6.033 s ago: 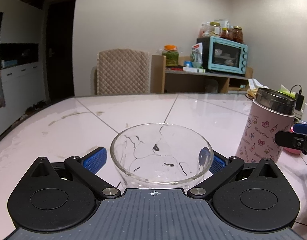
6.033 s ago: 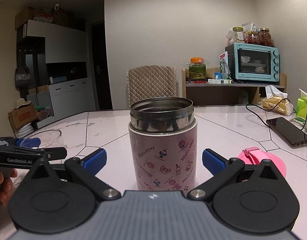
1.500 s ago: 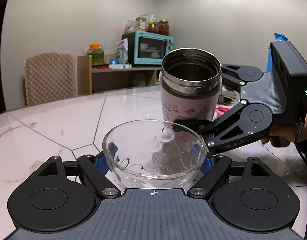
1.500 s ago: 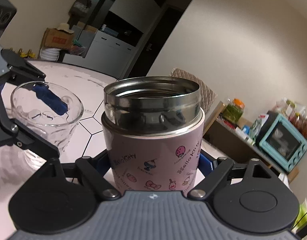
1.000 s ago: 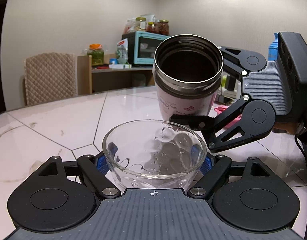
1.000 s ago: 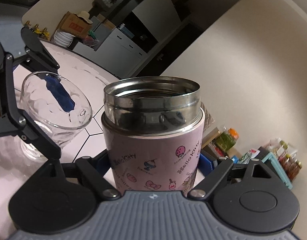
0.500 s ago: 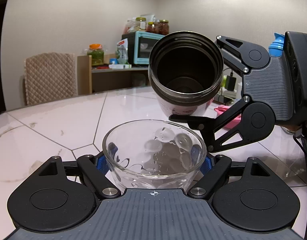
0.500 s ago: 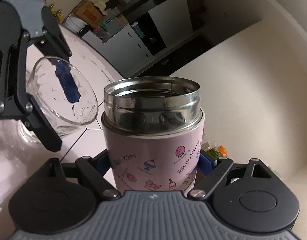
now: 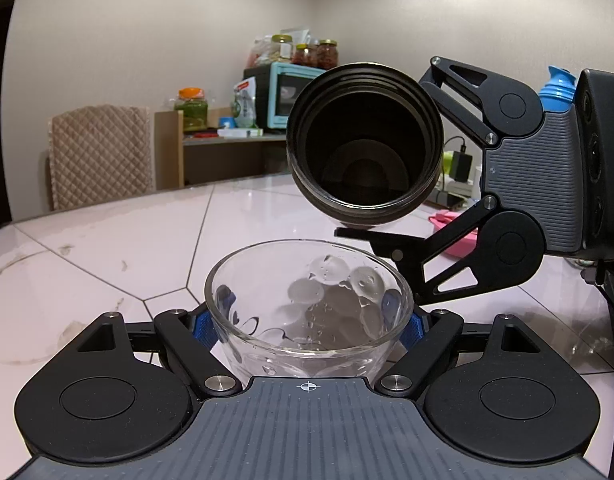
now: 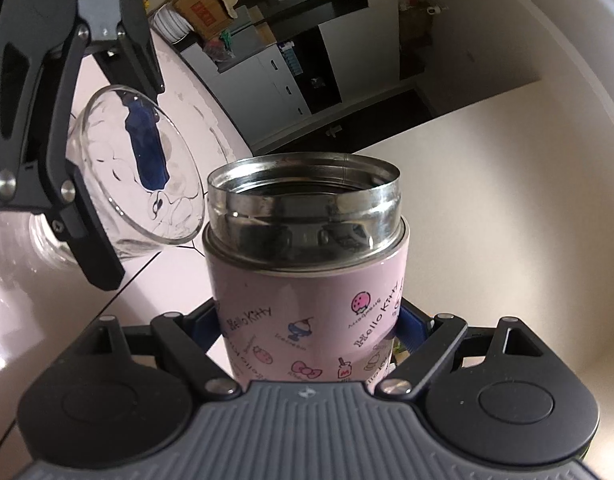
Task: Unscrew bottle cap and pour
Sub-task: 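Raise the pink jar and tilt it over the tumbler with the right gripper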
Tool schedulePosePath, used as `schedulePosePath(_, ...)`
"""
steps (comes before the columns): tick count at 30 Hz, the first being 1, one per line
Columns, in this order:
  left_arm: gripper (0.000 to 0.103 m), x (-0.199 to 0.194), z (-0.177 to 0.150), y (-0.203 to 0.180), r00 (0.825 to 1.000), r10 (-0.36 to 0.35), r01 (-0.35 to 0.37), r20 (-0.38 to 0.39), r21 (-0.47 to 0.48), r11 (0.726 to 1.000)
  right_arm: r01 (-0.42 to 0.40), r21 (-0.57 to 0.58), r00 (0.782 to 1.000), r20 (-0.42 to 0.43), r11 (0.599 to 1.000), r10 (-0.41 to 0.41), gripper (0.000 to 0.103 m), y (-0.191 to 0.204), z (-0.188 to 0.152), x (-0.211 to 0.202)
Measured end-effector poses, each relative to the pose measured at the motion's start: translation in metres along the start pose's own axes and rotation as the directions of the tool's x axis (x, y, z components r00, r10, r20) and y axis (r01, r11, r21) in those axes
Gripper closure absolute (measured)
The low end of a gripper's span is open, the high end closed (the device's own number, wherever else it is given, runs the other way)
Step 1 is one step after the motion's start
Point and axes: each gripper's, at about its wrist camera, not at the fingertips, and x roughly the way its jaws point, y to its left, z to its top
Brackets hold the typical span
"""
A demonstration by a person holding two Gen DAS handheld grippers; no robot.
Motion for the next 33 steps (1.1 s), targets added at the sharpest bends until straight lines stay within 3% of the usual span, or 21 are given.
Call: schedulePosePath(33,0.016,0.001,0.0,0.001,1.0,0.001,-0.001,0.001,0.0,1.0,0.051,-0.229,0.999,0.007,0.972,-0.05,0.015,0.023,-0.012,-0.001)
